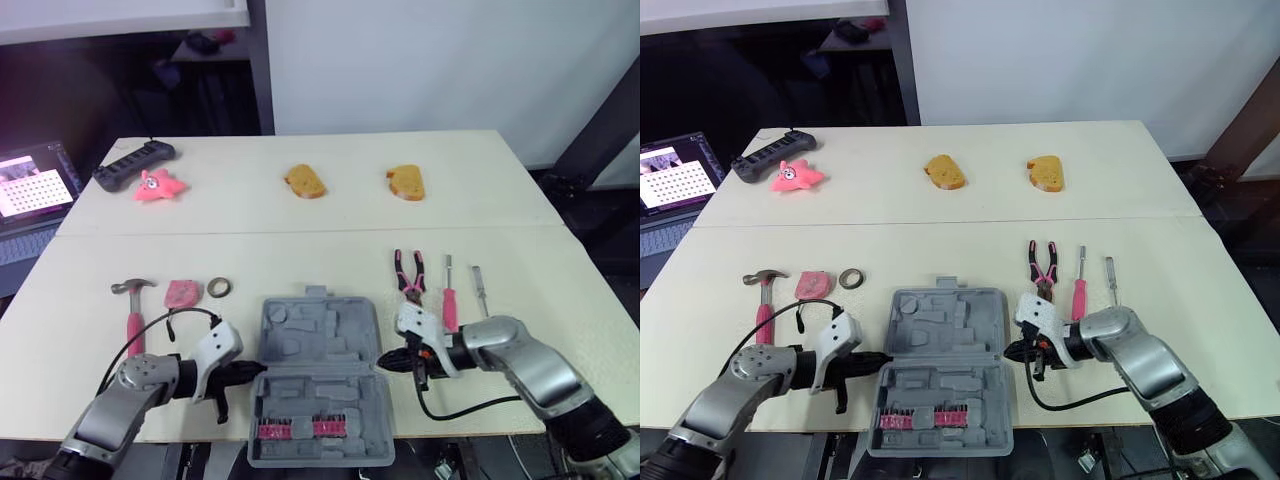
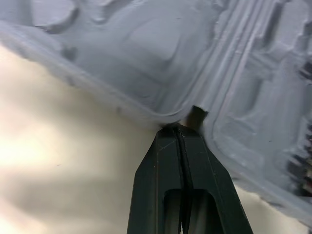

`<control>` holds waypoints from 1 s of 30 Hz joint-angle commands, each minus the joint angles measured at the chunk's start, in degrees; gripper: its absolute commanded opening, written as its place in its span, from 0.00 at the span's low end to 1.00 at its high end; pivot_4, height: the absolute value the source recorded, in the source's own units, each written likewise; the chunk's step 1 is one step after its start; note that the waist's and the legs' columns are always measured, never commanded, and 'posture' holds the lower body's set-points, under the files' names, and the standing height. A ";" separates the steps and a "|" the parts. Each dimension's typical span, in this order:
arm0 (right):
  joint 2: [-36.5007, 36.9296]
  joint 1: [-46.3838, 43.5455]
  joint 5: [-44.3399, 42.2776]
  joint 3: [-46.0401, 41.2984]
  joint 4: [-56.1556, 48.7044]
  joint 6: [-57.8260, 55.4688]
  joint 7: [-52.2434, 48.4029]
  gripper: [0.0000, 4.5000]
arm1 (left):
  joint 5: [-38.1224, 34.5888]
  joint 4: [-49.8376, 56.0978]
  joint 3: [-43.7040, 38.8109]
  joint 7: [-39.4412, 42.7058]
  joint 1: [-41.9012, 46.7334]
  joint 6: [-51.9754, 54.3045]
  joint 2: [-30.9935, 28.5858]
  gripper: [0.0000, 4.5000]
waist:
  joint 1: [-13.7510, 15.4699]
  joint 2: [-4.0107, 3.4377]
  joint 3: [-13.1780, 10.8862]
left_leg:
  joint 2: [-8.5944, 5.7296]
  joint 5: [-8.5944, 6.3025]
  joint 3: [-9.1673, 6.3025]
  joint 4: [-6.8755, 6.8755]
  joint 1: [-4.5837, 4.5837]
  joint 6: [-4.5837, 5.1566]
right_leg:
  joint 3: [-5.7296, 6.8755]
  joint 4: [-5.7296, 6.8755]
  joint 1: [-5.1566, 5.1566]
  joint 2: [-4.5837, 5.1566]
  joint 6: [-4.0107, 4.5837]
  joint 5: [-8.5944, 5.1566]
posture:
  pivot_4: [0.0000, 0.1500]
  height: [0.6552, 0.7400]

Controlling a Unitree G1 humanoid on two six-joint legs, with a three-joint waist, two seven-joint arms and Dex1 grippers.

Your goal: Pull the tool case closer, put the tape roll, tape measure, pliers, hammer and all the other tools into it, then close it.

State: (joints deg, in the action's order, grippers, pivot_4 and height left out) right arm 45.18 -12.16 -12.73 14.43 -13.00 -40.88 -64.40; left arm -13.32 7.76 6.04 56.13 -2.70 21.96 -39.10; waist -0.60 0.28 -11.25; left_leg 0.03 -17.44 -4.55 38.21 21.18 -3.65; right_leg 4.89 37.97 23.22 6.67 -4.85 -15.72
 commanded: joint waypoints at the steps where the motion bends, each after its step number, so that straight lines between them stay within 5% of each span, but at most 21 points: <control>1: 1.17 -0.25 -3.08 -3.72 0.62 0.26 -1.15 0.01 | -0.74 -1.29 -5.84 -1.74 -0.78 0.36 -2.70 0.00 | -0.18 0.02 0.00 | 0.00 0.00 -0.02 0.00 0.00 0.00 | 0.01 0.00 0.00 -0.01 0.00 0.00 | 1.00 1.00; 7: 3.72 -0.08 -8.29 -11.66 2.63 -0.27 -2.67 0.01 | -5.88 2.15 -13.83 -1.28 -3.12 2.45 -4.55 0.00 | 0.08 0.05 -0.03 | 0.00 0.00 0.01 -0.01 0.09 0.00 | 0.00 -0.05 0.05 0.01 0.00 0.00 | 1.00 1.00; 10: 5.01 -0.13 -13.08 -17.01 2.38 -2.68 -3.73 0.00 | -10.19 3.78 -19.62 -0.74 -4.19 4.22 -5.09 0.19 | 0.21 0.07 -0.04 | 0.00 0.00 0.00 0.00 0.10 0.00 | 0.01 -0.06 0.05 0.02 -0.01 0.00 | 1.00 1.00; 17: 8.95 -0.05 -20.56 -24.35 1.52 -6.43 -6.39 0.76 | -16.89 6.25 -29.67 1.25 -7.08 6.61 -7.61 1.00 | -0.07 0.07 -0.04 | 0.01 0.00 0.02 -0.01 0.10 0.01 | 0.02 -0.07 0.05 0.01 0.00 0.00 | 1.00 1.00; 19: 9.68 -1.02 -22.25 -25.22 1.84 -7.38 -6.87 0.99 | -18.22 7.59 -32.28 1.19 -8.38 7.56 -7.93 1.00 | -0.09 0.07 -0.04 | 0.01 -0.01 0.02 -0.01 0.10 0.01 | 0.02 -0.07 0.05 0.01 0.00 0.00 | 1.00 1.00; 30: 10.07 -19.87 -21.20 -12.36 10.31 -6.89 -15.72 0.99 | -21.76 14.20 -55.56 -1.14 -30.23 1.34 3.66 1.00 | -0.11 0.14 -0.07 | 0.03 -0.03 0.11 -0.02 0.16 0.04 | -0.06 -0.17 0.14 -0.01 0.01 0.00 | 1.00 1.00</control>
State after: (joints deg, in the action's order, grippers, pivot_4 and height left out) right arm 55.27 -29.98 -34.47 1.53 -3.16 -49.24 -78.78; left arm -34.55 20.70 -45.54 55.45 -31.42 25.38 -35.95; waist -0.70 0.41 -11.31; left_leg 0.06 -17.47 -4.44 38.19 21.35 -3.61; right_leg 4.84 37.78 23.37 6.66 -4.83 -15.72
